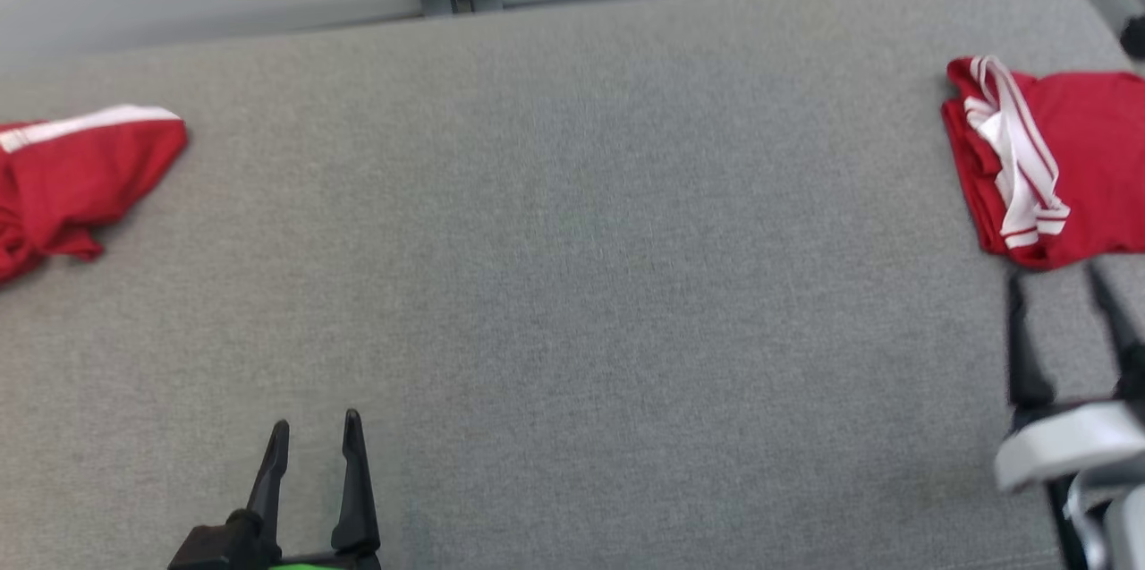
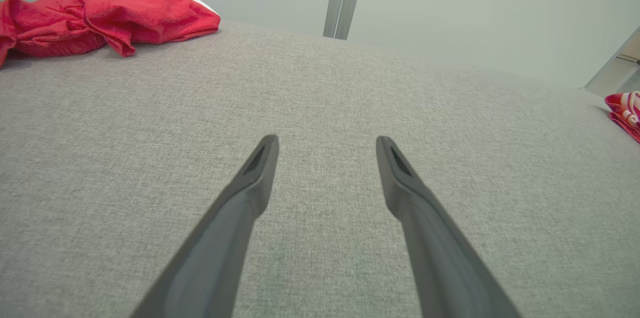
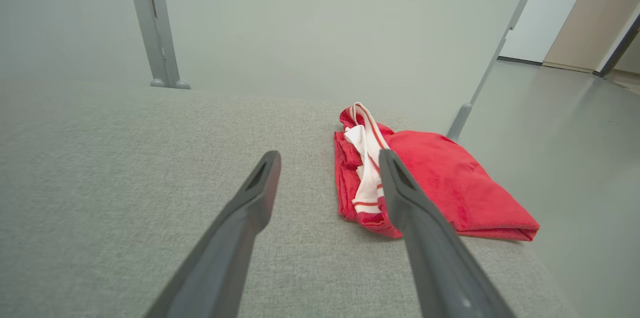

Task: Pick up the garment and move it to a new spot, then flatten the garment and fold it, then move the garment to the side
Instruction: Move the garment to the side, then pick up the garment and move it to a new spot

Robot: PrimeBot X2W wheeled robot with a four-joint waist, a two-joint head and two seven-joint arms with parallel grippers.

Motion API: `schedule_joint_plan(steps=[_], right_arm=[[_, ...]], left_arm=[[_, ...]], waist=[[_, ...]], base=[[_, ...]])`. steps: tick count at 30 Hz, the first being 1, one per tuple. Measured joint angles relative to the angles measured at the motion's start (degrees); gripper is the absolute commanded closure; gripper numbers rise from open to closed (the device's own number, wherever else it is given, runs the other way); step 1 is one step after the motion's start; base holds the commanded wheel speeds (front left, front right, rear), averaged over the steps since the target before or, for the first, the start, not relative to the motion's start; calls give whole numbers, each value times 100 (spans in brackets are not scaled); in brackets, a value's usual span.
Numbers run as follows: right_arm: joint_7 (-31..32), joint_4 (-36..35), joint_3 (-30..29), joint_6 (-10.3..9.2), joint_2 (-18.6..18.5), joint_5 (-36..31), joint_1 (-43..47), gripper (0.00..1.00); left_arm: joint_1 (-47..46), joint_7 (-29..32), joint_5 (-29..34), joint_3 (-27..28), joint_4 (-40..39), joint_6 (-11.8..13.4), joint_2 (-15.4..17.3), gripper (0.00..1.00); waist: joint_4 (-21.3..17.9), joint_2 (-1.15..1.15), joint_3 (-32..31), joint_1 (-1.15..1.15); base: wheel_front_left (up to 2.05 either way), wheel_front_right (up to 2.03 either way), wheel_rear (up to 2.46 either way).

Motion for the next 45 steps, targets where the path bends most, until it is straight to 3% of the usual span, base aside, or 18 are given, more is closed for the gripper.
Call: schedule_joint_plan(steps=[3,11,31,45], right_arm=[[0,-62,198,-1,361,-52,517,0],[0,19,443,0,734,-137,1064,0],[0,149,726,0,916,-198,1104,0],[0,185,1091,0,967,-73,963,0]], left_arm=[[124,1,26,71,1,-22,-1,0],[129,0,88,175,100,-100,-1,0],[45,0,223,196,335,-274,-1,0],[248,1,112,237,344,-165,-1,0]], waist=[[49,0,-369,0],[243,0,-987,0],[417,0,-1200,0],[1532,0,-1225,0]], base=[[0,0,0],[0,0,0],[0,0,0],[0,0,0]])
